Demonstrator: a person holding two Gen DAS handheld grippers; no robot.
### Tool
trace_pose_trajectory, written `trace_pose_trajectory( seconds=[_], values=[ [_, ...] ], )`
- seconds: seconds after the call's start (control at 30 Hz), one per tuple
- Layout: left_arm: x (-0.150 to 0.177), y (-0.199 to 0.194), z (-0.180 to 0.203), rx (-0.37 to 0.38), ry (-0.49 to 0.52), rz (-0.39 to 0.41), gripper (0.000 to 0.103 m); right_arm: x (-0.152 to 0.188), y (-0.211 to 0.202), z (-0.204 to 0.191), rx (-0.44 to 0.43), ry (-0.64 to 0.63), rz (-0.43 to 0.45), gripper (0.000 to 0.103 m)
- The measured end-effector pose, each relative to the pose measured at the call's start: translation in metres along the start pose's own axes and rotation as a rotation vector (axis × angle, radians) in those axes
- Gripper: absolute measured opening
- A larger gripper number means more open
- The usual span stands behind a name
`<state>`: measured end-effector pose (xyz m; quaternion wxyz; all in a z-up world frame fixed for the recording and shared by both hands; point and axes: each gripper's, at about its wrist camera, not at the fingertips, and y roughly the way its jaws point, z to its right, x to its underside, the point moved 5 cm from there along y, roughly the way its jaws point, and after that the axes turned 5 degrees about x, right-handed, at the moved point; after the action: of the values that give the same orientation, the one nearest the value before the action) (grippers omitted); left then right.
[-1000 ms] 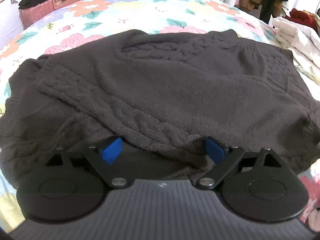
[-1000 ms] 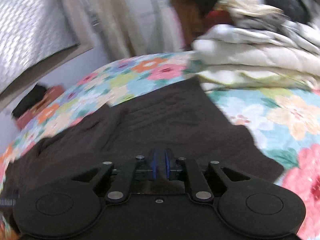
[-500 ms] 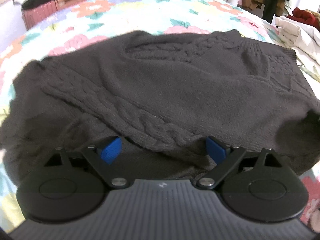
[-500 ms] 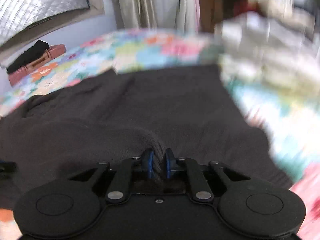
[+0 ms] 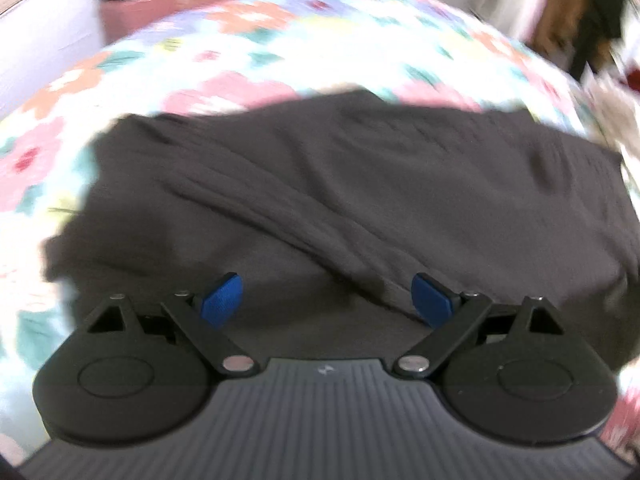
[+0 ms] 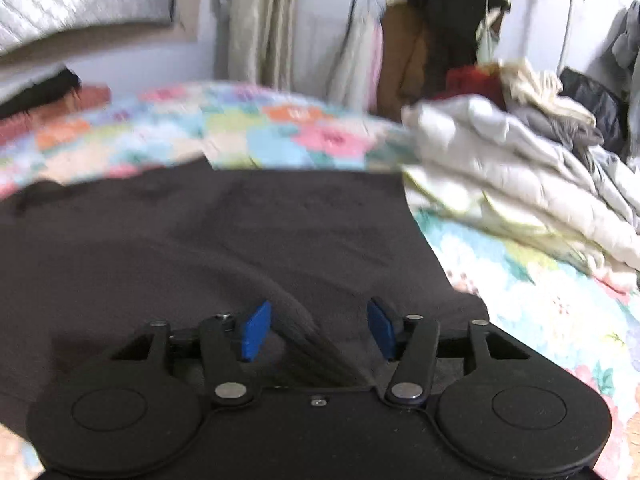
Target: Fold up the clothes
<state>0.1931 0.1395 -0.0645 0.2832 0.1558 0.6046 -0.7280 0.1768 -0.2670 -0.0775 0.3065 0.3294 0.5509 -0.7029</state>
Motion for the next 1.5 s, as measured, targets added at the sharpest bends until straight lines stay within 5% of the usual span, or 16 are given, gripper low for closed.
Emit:
trace_pose_trajectory(
  seconds=[0.2,0.4,0.63,0.8,0.93,1.13,1.17,1.3,1.43,1.47,1.5],
  values=[
    [-0.013,-0.033,-0.128,-0.119,-0.159,0.037,0.095,-0.004,-0.030,-0.045,-0.210,-0.005,0.096,0.062],
    [0.022,0.000,-0.215,-0.031,-0.454,-0.085,0.093,-0.014,-0.047,-0.132,-0.458,-0.125,0.129,0.063],
    [-0.001,-0.015,-0.198,0.012,-0.408,0.079,0.093,-0.020,-0.066,-0.235,-0.589,-0.351,0.175,0.069],
    [-0.030,-0.013,-0.184,0.179,-0.360,0.170,0.093,-0.020,-0.054,-0.287,-0.596,-0.466,0.148,0.069],
    [-0.050,0.014,-0.160,0.328,-0.311,0.156,0.093,-0.051,-0.025,-0.301,-0.642,-0.373,0.072,0.069],
    [-0.067,0.078,-0.125,0.286,-0.104,0.057,0.093,-0.082,0.033,-0.311,-0.736,-0.149,-0.125,0.069],
    [-0.065,0.087,-0.122,0.305,-0.110,0.040,0.090,-0.082,0.039,-0.315,-0.730,-0.159,-0.137,0.069],
    [-0.064,0.088,-0.111,0.341,-0.053,0.035,0.037,-0.082,0.066,-0.329,-0.713,-0.197,-0.192,0.069],
    [-0.067,0.083,-0.109,0.414,-0.050,0.069,0.026,-0.083,0.094,-0.348,-0.741,-0.249,-0.287,0.070],
    [-0.069,0.085,-0.110,0.415,-0.057,0.077,0.023,-0.085,0.094,-0.351,-0.761,-0.256,-0.269,0.067],
    [-0.073,0.088,-0.111,0.409,-0.058,0.089,0.021,-0.088,0.094,-0.353,-0.788,-0.269,-0.250,0.037]
  ],
)
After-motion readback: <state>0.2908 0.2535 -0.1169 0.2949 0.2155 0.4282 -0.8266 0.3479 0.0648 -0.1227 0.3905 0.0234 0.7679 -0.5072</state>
